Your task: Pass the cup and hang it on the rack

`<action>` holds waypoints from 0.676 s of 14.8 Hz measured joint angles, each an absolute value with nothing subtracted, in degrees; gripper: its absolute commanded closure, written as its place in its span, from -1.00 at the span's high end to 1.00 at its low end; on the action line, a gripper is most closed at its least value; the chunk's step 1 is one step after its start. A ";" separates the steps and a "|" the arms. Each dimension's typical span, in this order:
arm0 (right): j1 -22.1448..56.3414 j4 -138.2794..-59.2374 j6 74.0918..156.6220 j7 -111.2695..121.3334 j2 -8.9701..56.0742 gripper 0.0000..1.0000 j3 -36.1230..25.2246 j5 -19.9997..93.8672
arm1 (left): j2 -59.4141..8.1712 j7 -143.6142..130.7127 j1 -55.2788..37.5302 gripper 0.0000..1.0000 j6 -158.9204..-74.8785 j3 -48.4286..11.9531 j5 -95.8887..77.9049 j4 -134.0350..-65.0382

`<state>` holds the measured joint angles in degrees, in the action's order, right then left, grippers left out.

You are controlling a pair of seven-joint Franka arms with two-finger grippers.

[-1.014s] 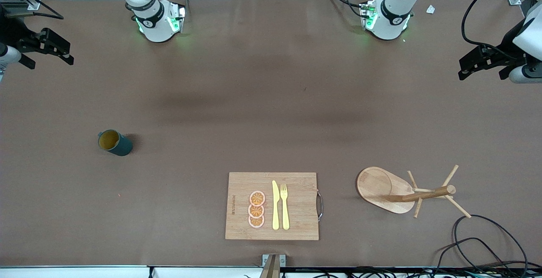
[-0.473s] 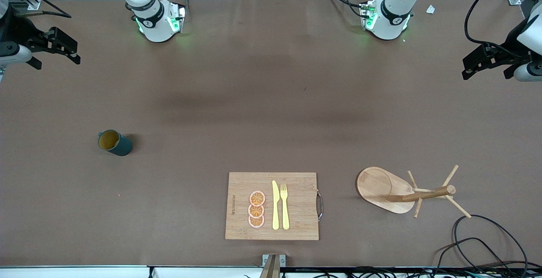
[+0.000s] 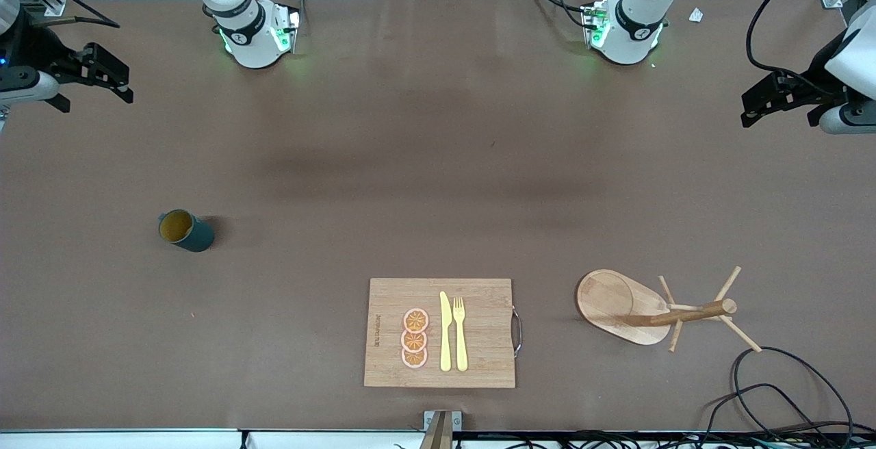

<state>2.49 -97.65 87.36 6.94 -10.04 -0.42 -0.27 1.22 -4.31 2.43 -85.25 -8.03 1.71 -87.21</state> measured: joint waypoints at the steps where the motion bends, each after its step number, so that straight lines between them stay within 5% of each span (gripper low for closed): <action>1: 2.49 -97.66 87.37 6.94 -10.04 1.00 -0.69 -0.27 | 1.22 -4.31 2.43 1.00 -85.22 -8.03 1.71 -87.23; 10: 2.00 -99.03 91.15 6.67 -8.60 1.00 -3.46 -0.41 | 1.22 -4.31 2.44 1.00 -85.05 -8.23 1.78 -87.23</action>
